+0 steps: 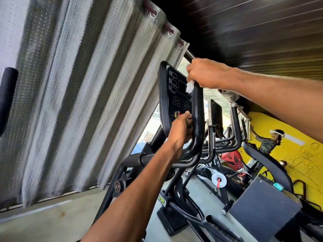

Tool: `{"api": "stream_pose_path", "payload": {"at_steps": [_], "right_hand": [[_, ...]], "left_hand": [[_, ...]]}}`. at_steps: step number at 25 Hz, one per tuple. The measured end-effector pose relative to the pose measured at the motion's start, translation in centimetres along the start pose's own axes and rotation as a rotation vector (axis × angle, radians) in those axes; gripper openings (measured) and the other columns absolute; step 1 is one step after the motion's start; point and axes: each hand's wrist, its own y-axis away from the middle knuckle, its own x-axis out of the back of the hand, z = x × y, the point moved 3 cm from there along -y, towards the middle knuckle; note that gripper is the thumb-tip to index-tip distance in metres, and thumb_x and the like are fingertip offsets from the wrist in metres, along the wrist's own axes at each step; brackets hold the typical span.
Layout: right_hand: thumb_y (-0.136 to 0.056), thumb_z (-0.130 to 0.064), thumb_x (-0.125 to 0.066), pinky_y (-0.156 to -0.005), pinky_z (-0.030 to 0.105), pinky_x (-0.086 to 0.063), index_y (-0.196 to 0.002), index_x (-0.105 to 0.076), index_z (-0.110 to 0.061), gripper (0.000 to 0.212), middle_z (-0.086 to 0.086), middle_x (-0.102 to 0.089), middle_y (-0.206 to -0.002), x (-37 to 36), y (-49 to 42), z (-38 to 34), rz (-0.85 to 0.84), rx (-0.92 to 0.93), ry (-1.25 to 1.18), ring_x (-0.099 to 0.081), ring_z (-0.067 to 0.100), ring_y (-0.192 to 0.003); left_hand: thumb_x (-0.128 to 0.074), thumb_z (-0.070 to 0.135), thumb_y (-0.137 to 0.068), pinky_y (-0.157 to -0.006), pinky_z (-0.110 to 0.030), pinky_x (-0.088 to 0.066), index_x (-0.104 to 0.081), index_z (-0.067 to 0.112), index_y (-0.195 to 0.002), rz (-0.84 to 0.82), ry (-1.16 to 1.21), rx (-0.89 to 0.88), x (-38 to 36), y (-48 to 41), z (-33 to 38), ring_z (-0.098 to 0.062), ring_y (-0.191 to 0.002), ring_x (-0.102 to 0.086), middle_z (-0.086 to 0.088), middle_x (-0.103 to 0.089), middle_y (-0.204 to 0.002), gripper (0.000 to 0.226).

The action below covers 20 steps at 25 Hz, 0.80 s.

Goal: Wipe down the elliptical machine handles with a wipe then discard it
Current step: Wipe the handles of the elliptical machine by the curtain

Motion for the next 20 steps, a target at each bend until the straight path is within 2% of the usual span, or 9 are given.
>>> {"api": "stream_pose_path", "payload": {"at_steps": [3,5,9,12,14,16,18,20], "right_hand": [[-0.083,0.01,-0.064,-0.077,0.036,-0.045,-0.113,-0.072,-0.002,0.034,0.009,-0.063,-0.102,-0.2,-1.4,2.2,0.015,-0.099,0.009,-0.05,0.03,-0.103],[-0.082,0.01,-0.066,-0.078,0.034,-0.047,-0.113,-0.072,-0.002,0.034,0.009,-0.066,-0.102,-0.7,-2.2,1.9,-0.017,-0.065,0.012,-0.056,0.029,-0.102],[-0.079,0.002,-0.067,-0.085,0.04,-0.056,-0.105,-0.075,-0.016,0.033,0.005,-0.07,-0.104,-0.7,-2.2,-1.4,-0.227,0.042,-0.021,-0.064,0.027,-0.101],[-0.08,-0.001,-0.068,-0.081,0.041,-0.058,-0.086,-0.071,-0.014,0.015,0.005,-0.067,-0.087,0.2,-0.1,-5.2,-0.31,0.099,-0.029,-0.065,0.026,-0.088],[-0.084,-0.001,-0.066,-0.081,0.037,-0.057,-0.073,-0.061,-0.012,0.016,0.0,-0.057,-0.073,0.8,2.2,-8.5,-0.312,0.144,-0.034,-0.062,0.024,-0.083],[-0.091,-0.002,-0.059,-0.083,0.034,-0.054,-0.084,-0.063,-0.008,0.01,0.003,-0.056,-0.08,1.5,4.2,-11.7,-0.309,0.158,-0.084,-0.061,0.026,-0.091],[-0.094,-0.003,-0.056,-0.088,0.038,-0.054,-0.103,-0.067,-0.004,0.014,0.011,-0.064,-0.098,1.9,5.7,-14.0,-0.3,0.146,-0.159,-0.063,0.029,-0.102],[-0.094,-0.001,-0.057,-0.089,0.042,-0.056,-0.111,-0.066,-0.003,0.02,0.013,-0.064,-0.102,1.7,6.7,-15.9,-0.284,0.107,-0.216,-0.063,0.031,-0.101]], "left_hand": [[-0.033,0.028,-0.109,-0.068,-0.029,-0.046,-0.065,0.02,-0.083,0.01,0.039,-0.003,0.2,-0.6,-0.4,-0.008,-0.055,-0.059,0.007,-0.067,-0.063,0.042],[-0.031,0.029,-0.109,-0.068,-0.029,-0.048,-0.066,0.018,-0.088,0.014,0.063,0.005,0.5,-0.6,-0.3,-0.007,-0.055,-0.061,0.007,-0.068,-0.064,0.043],[-0.028,0.041,-0.109,-0.078,-0.034,-0.049,-0.066,0.011,-0.111,0.056,0.104,0.044,1.2,0.2,-0.7,-0.016,-0.075,-0.063,-0.002,-0.072,-0.087,0.048],[-0.028,0.045,-0.11,-0.078,-0.031,-0.052,-0.061,0.01,-0.125,0.099,0.095,0.068,2.0,1.8,-1.4,-0.017,-0.08,-0.066,-0.005,-0.073,-0.096,0.051],[-0.029,0.047,-0.109,-0.088,-0.035,-0.055,-0.06,0.012,-0.126,0.131,0.075,0.056,2.7,2.7,-1.9,-0.021,-0.089,-0.07,-0.011,-0.074,-0.109,0.05],[-0.031,0.048,-0.108,-0.096,-0.04,-0.054,-0.062,0.011,-0.123,0.172,0.04,0.033,3.3,3.7,-2.2,-0.026,-0.098,-0.072,-0.016,-0.073,-0.115,0.05],[-0.033,0.051,-0.103,-0.097,-0.046,-0.055,-0.069,0.016,-0.109,0.213,-0.06,-0.045,3.9,4.6,-2.6,-0.028,-0.103,-0.073,-0.013,-0.076,-0.108,0.05],[-0.032,0.056,-0.092,-0.098,-0.053,-0.054,-0.072,0.026,-0.093,0.277,-0.206,-0.148,4.7,5.1,-2.9,-0.028,-0.103,-0.072,-0.006,-0.078,-0.1,0.05]]}}
